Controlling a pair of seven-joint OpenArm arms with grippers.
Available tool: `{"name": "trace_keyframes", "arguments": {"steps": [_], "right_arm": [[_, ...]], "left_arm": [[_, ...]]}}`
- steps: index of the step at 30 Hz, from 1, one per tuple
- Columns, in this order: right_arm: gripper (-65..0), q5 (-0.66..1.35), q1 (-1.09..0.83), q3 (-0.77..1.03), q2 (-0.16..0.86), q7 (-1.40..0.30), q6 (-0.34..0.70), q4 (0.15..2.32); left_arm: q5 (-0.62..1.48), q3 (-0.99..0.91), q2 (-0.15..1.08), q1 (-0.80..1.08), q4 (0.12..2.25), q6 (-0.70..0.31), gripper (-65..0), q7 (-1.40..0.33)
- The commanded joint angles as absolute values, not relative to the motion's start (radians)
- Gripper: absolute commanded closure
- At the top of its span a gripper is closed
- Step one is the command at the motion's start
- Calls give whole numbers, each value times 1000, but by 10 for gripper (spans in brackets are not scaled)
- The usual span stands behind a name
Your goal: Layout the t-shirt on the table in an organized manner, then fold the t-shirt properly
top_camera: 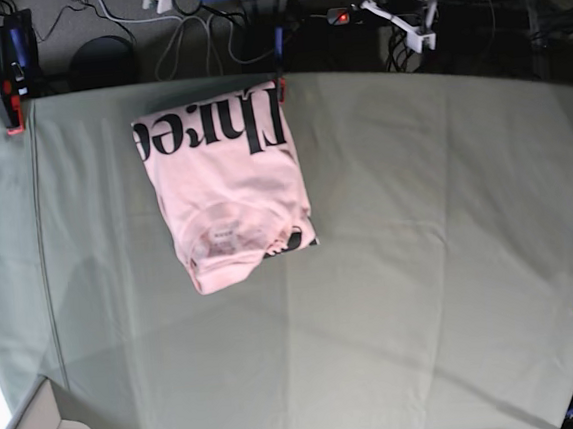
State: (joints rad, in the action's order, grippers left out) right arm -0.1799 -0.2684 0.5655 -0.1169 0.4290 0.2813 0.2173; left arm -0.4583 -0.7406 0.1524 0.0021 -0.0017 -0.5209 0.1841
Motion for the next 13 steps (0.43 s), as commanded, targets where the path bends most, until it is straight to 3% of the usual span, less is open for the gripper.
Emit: {"name": "trace_keyframes", "arguments": {"steps": [1, 7, 9, 11, 13], "right_arm": [[0, -197, -278, 539, -119, 467, 229, 197], [0, -197, -280, 407, -119, 493, -199, 182], [0, -197, -280, 377, -119, 493, -329, 182], [0, -196, -278, 355, -119, 492, -417, 182], [0, -196, -278, 334, -120, 492, -455, 182]], "left_arm": [[-456, -739, 160, 4, 1, -489, -136, 189], [-456, -739, 124, 2, 1, -381, -130, 191], [-456, -739, 122, 2, 1, -363, -70, 191], [-455, -740, 113, 2, 1, -357, 0, 191], [-456, -739, 105, 2, 8, -357, -9, 191]]}}
